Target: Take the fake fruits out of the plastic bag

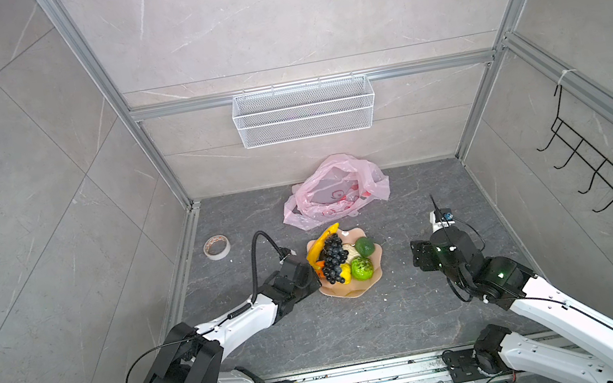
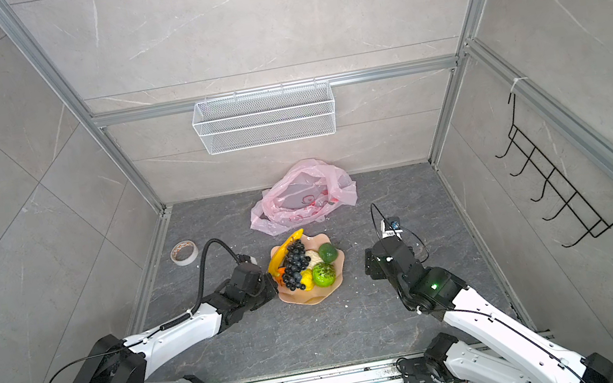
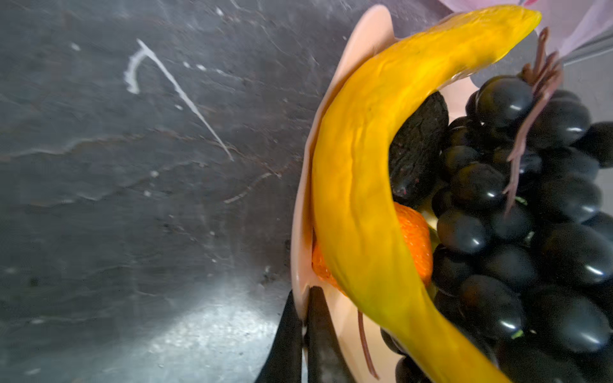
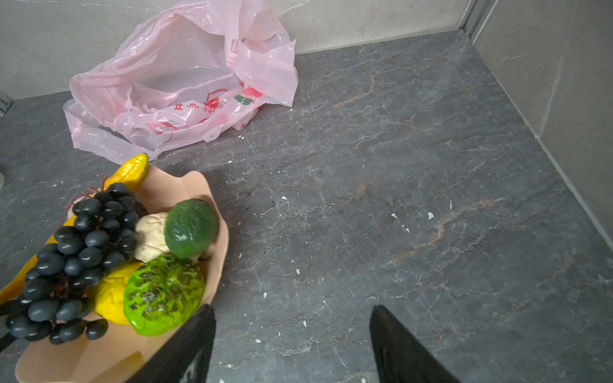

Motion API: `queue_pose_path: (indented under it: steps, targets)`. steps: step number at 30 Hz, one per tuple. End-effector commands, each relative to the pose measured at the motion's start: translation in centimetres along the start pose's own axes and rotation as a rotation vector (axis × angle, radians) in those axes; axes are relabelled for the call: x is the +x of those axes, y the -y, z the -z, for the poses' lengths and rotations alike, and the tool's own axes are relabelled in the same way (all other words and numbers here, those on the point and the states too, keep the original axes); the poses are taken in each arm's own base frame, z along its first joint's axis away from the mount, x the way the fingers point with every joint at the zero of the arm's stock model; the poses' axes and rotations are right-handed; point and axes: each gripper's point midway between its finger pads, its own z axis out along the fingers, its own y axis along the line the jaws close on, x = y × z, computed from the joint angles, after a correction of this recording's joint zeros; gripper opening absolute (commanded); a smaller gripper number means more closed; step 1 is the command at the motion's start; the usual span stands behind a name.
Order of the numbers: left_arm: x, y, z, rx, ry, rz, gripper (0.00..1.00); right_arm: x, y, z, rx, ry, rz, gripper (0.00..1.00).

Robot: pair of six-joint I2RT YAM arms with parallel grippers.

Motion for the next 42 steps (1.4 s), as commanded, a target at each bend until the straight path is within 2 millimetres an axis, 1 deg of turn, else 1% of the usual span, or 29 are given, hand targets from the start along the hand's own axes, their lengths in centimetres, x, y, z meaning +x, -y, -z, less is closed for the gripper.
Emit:
queue_pose_path:
  steps: [1,6,10,12,14,17,19,20,22,23,24,26,27,28,29,30,31,32,33,34,35,37,40,41,42]
  targets:
    - [-0.5,-2.3,0.3,-0.060,0.008,-0.043,0.02,0.1,0.6,0.1,0.029,-0.002,0.015,0.76]
    - [-0.6,-2.1,0.0,-0.037,0.007,-0.038,0.05,0.2,0.3,0.0,0.025,-0.021,0.019,0.77]
    - [-0.6,-1.8,0.0,-0.025,0.000,-0.049,0.15,0.1,0.3,-0.1,0.026,-0.021,0.016,0.77]
    - [-0.7,-1.5,0.3,-0.023,-0.005,-0.064,0.20,0.0,0.3,-0.1,0.026,-0.021,0.016,0.78]
    - [-0.8,-1.4,0.7,-0.021,-0.003,-0.080,0.27,-0.1,0.0,-0.2,0.021,-0.028,0.023,0.83]
    - [-1.0,-1.7,1.7,-0.031,0.010,-0.097,0.42,-0.8,-0.2,-0.4,0.025,-0.059,0.059,0.88]
    - [-1.1,-1.8,2.5,-0.037,0.013,-0.126,0.47,-1.5,0.3,-0.8,0.064,-0.080,0.074,0.90]
    - [-1.1,-2.0,3.0,-0.055,0.007,-0.154,0.50,-1.8,0.8,-1.1,0.087,-0.089,0.079,0.90]
    - [-1.3,-2.8,4.1,-0.113,0.003,-0.205,0.63,-2.8,1.7,-1.7,0.114,-0.094,0.054,0.94]
    - [-1.5,-3.2,4.9,-0.139,0.010,-0.231,0.68,-3.5,2.0,-2.2,0.103,-0.098,0.024,0.94]
    - [-1.8,-3.6,5.8,-0.166,0.026,-0.249,0.71,-4.3,2.4,-2.6,0.096,-0.100,-0.019,0.94]
    - [-3.0,-4.5,7.9,-0.229,0.086,-0.282,0.75,-5.9,3.8,-3.6,0.124,-0.077,-0.090,0.95]
    - [-4.0,-5.3,9.1,-0.288,0.130,-0.288,0.85,-6.4,4.8,-4.1,0.164,-0.065,-0.117,0.99]
    - [-5.2,-6.3,10.7,-0.369,0.190,-0.280,0.92,-6.8,6.4,-4.5,0.232,-0.052,-0.156,1.00]
    - [-6.5,-7.3,12.3,-0.459,0.254,-0.274,0.93,-7.1,7.8,-4.9,0.290,-0.034,-0.184,1.00]
    - [-7.7,-7.9,13.6,-0.518,0.317,-0.271,0.94,-7.2,8.8,-5.4,0.328,-0.013,-0.204,1.00]
    - [-8.8,-8.2,14.6,-0.566,0.381,-0.266,0.95,-7.1,9.9,-5.9,0.358,0.003,-0.222,1.00]
    - [-10.1,-8.5,15.5,-0.608,0.450,-0.272,0.99,-6.9,10.7,-6.6,0.377,0.023,-0.228,1.00]
    - [-11.3,-8.4,15.8,-0.633,0.507,-0.291,1.00,-6.6,11.5,-7.2,0.400,0.045,-0.218,0.99]
    - [-12.3,-8.4,15.7,-0.648,0.554,-0.320,1.00,-6.5,12.1,-7.7,0.421,0.074,-0.202,1.00]
    - [-13.3,-8.3,15.2,-0.649,0.584,-0.358,1.00,-6.1,12.4,-8.4,0.431,0.094,-0.160,1.00]
    - [-15.0,-8.3,13.7,-0.627,0.594,-0.432,1.00,-4.8,12.8,-9.9,0.451,0.080,-0.090,1.00]
    - [-17.7,-10.0,11.7,-0.630,0.614,-0.470,1.00,-2.6,13.6,-12.4,0.497,0.021,-0.014,1.00]
    - [-18.4,-10.7,10.9,-0.617,0.610,-0.462,1.00,-1.9,13.7,-13.1,0.496,0.025,0.002,1.00]
    - [-19.0,-11.5,10.1,-0.598,0.602,-0.445,1.00,-1.8,13.6,-13.7,0.483,0.057,0.014,1.00]
